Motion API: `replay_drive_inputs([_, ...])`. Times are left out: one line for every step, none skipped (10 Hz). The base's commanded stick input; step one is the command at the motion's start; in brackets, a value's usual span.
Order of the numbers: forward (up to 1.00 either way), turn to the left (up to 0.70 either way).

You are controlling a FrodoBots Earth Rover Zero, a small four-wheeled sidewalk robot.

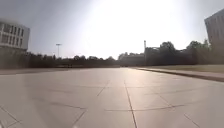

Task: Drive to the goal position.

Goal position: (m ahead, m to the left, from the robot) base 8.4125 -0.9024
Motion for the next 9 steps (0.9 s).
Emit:
replay_drive_inputs([0.55, -0.01])
replay_drive_inputs([0.55, -0.02])
replay_drive_inputs([0.55, -0.03])
replay_drive_inputs([0.53, -0.03])
replay_drive_inputs([0.49, -0.02])
replay_drive_inputs([0.45, -0.01])
replay_drive_inputs([0.43, -0.02])
replay_drive_inputs([0.43, 0.0])
replay_drive_inputs([0.35, -0.02])
